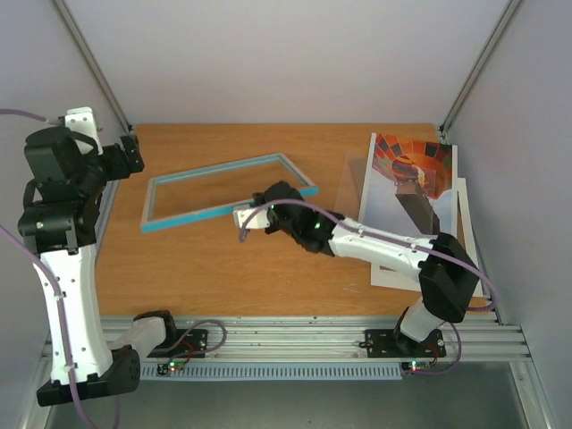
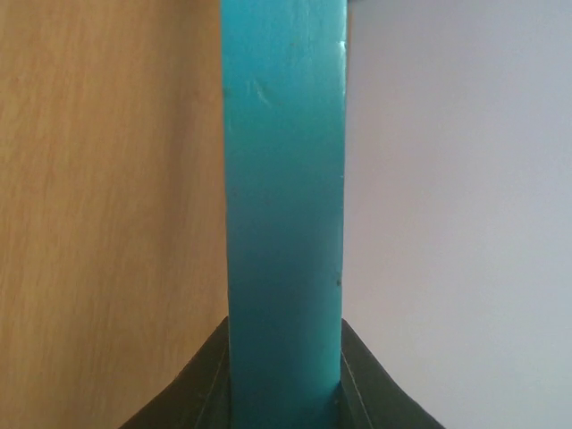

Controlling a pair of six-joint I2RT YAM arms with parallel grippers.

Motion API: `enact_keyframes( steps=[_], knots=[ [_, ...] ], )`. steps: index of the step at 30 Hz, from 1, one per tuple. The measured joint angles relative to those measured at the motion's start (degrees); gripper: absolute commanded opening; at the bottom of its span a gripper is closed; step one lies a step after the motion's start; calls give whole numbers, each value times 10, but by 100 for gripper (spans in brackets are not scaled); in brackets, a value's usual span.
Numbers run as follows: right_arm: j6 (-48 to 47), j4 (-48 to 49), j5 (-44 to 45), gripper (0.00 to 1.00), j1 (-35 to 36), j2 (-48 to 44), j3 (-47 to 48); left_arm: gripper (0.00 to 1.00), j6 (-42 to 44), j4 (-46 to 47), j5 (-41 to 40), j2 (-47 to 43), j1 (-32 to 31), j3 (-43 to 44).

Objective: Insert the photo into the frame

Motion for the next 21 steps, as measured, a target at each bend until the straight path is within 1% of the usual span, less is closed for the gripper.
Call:
enact_keyframes(
  steps=[6,9,15,17,18,19,21],
  knots=[
    [-91,230,27,1,42,17,-140,99,14,5,50,2,0,-60],
    [-122,338,30,4,50,42,-199,99,32,4,78,7,0,-86],
    [-152,516,28,14,50,102,-285,99,76,2,144,42,0,-128],
    [-160,566,25,16,50,121,-302,99,89,-2,162,64,0,-137],
    [-164,589,23,21,50,132,-309,99,98,-3,170,79,-2,-142],
    [-166,612,22,29,50,143,-316,99,106,-4,175,92,-6,-148],
    [-172,646,20,42,50,161,-327,99,120,-3,176,110,-12,-162]
  ],
)
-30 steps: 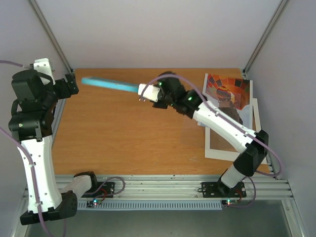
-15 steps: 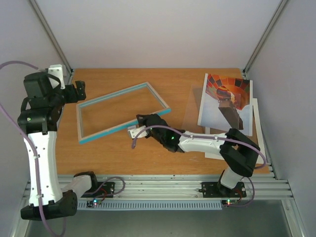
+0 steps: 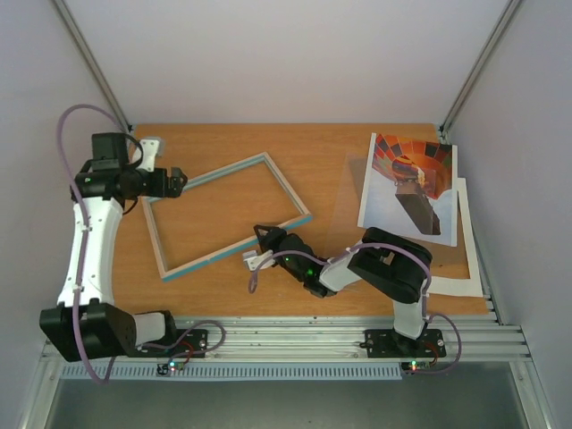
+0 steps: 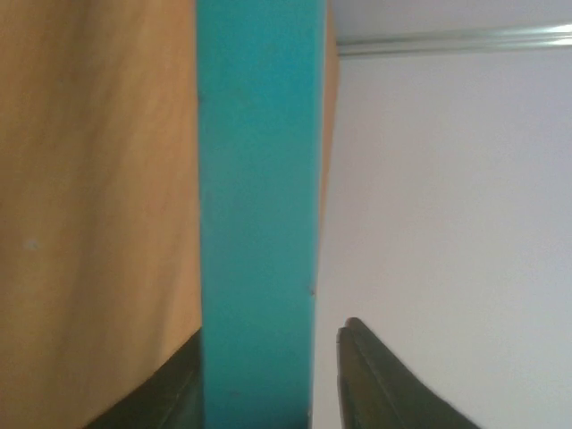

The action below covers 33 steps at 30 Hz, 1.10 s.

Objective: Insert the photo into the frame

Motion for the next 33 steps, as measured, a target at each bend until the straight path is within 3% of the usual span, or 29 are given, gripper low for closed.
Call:
enact_keyframes(
  steps=[8,9,18,26,33],
  knots=[
    [3,47,-12,95,0,41,-45,99,41,3,-17,49,-50,-43],
    [6,47,-14,98,-1,43,-49,99,45,4,-19,60,-56,-43],
    [34,49,-26,98,-10,12,-83,99,70,3,-37,170,-86,3],
    [153,-223,-50,98,-26,-186,-63,99,128,-16,-26,339,-85,141],
    [195,-358,-71,98,-45,-212,-53,98,178,-29,-31,443,-106,195]
  ],
)
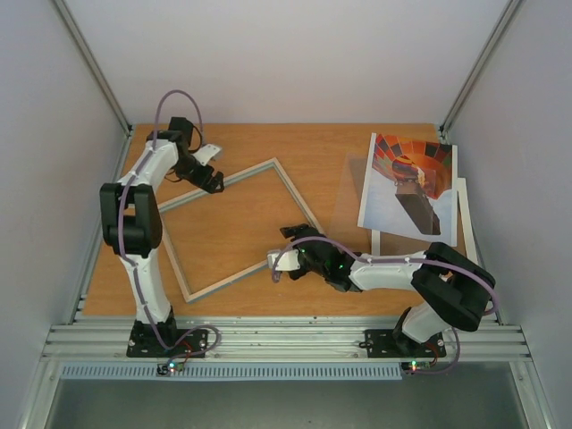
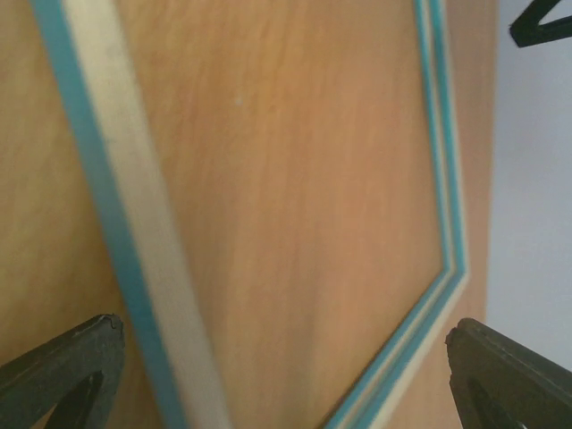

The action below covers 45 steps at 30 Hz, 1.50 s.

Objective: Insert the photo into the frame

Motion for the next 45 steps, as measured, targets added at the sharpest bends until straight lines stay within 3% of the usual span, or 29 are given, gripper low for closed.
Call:
enact_keyframes(
  steps=[8,10,15,21,27,32,37,45],
  knots=[
    [6,-35,-21,99,-3,13,-5,89,31,-3,-15,82,-16,33],
    [29,-85,-29,98,-7,11,15,88,31,-2,-20,86,-16,33],
    [179,-342,-118,98,-60,10,214,85,26,5,-41,91,-17,39],
    [369,-527,-234,98,-102,-22,446,81,18,19,-62,106,-17,48],
    [562,-658,-379,99,-153,-15,650,61,21,19,-72,152,-17,78],
    [691,-681,-469,99,-219,4,730,36,12,30,-73,158,-16,83],
    [834,-681,-554,98,-304,59,782,11,11,55,-62,127,-9,32],
    [987,-677,-601,99,-333,106,827,1,-129,120,-56,59,7,-83]
  ],
)
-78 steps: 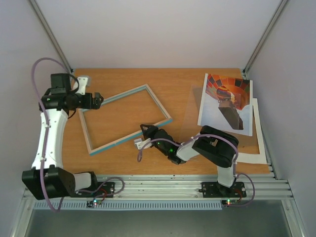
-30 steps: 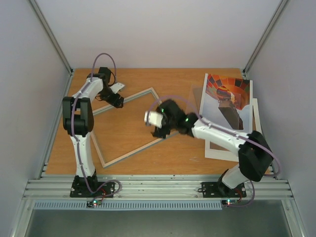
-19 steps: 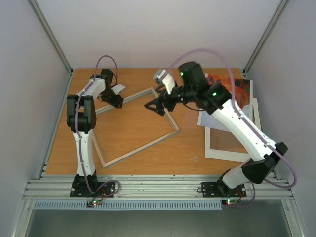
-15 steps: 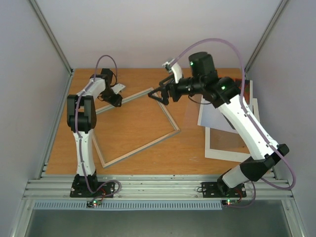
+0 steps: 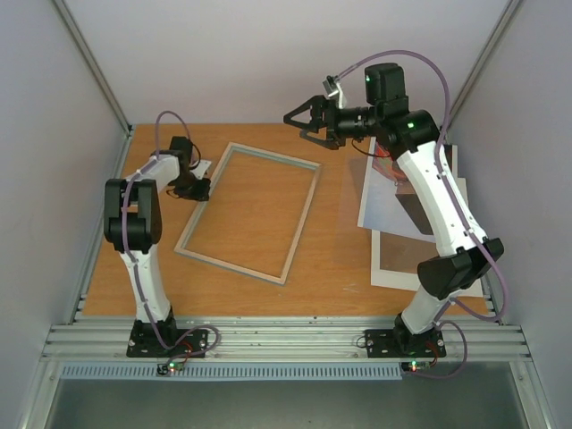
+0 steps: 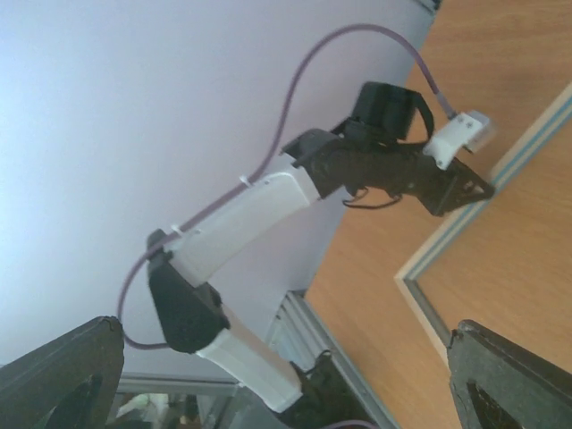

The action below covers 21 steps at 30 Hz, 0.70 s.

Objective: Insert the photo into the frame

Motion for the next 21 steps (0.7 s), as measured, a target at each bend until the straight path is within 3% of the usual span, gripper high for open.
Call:
enact_keyframes(
  steps=[11,17,21],
  knots=[
    [103,39,-38,99,-6,13,48,0,-109,33,-32,-110,3,-161],
    [108,51,-33,98,-21,12,46,1,-189,59,-43,-142,-19,-210],
    [78,54,-24,98,-22,-7,-6,0,-246,75,-52,-144,-51,-213]
  ],
)
